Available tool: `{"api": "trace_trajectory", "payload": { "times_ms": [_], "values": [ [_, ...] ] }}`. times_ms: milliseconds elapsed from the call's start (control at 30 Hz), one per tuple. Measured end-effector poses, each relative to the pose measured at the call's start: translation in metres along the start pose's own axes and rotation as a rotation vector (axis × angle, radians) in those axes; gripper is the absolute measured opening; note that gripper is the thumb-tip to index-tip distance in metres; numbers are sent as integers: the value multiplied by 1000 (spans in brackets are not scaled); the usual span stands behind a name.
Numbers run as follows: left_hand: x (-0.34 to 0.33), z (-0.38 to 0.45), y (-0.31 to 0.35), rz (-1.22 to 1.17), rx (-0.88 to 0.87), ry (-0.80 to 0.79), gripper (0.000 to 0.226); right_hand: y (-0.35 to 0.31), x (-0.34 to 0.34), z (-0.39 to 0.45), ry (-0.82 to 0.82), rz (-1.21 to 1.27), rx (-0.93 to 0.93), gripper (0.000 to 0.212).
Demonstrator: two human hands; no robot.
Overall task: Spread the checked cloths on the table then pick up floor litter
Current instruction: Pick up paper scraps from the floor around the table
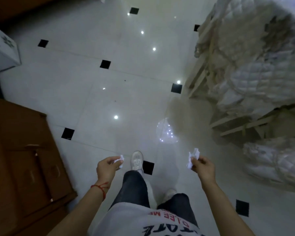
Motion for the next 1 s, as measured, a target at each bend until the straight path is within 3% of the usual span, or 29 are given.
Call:
{"api": "trace_trajectory", "payload": {
  "times_ms": [300,500,633,767,933,1000],
  "values": [
    [51,77,122,-135,-45,55,19,-132,-95,51,-54,-125,82,21],
    [0,125,219,-126,-87,-20,15,-187,-113,108,-43,-103,52,22],
    [-54,160,302,-179,-101,-61,10,-216,-121,173,-56,-116,-9,11],
    [-84,186,361,-222,-67,-43,25,-264,-121,231,-61,-157,-24,13],
    [-93,218,396,-263,45,55,24,-342,-142,288,-99,-181,-4,20],
    [-94,231,405,-262,80,87,25,-376,-157,310,-121,-191,8,12]
  ]
}}
Point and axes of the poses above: each hand's wrist, its own z-axis towards the middle knuckle, its own x-axis out of the back of the hand, y = z × x, the point moved 6 cm from there along z, towards the middle knuckle, and after that the axes turned 5 degrees about x, right-handed, at the moved point
